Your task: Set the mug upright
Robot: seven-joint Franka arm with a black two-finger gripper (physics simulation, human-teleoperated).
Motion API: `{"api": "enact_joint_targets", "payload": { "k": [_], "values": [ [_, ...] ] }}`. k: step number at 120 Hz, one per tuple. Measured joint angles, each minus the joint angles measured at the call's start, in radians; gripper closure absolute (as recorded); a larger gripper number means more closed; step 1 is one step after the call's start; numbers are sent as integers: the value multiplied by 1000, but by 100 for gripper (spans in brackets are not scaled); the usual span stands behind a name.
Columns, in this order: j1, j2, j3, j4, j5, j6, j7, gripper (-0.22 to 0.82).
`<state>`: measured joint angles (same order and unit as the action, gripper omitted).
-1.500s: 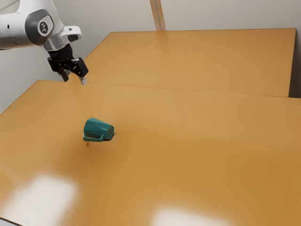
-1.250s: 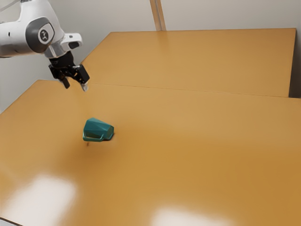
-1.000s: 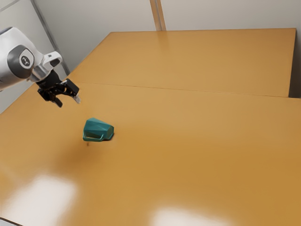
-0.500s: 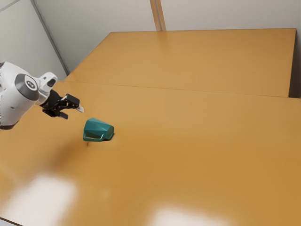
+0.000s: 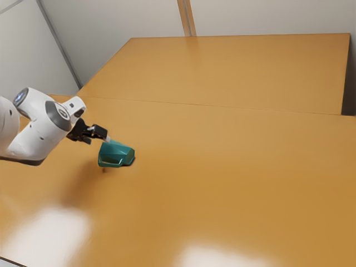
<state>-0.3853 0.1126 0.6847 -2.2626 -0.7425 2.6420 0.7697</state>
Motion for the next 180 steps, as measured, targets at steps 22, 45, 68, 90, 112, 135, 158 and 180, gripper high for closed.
{"api": "enact_joint_targets", "payload": {
  "k": [22, 45, 68, 90, 112, 135, 158, 180],
  "values": [
    [0, -8, -20, -59, -86, 37, 57, 2],
    [0, -9, -26, -65, -114, 53, 105, 3],
    [0, -16, -37, -85, -135, 53, 149, 5],
    [-2, -19, -45, -101, -166, 53, 185, 9],
    [-1, -26, -45, -101, -173, 54, 212, 11],
    [0, -22, -45, -98, -176, 57, 236, 12],
    [0, -18, -45, -94, -189, 60, 254, 13],
    [1, 2, -45, -69, -212, 63, 266, 13]
  ]
}}
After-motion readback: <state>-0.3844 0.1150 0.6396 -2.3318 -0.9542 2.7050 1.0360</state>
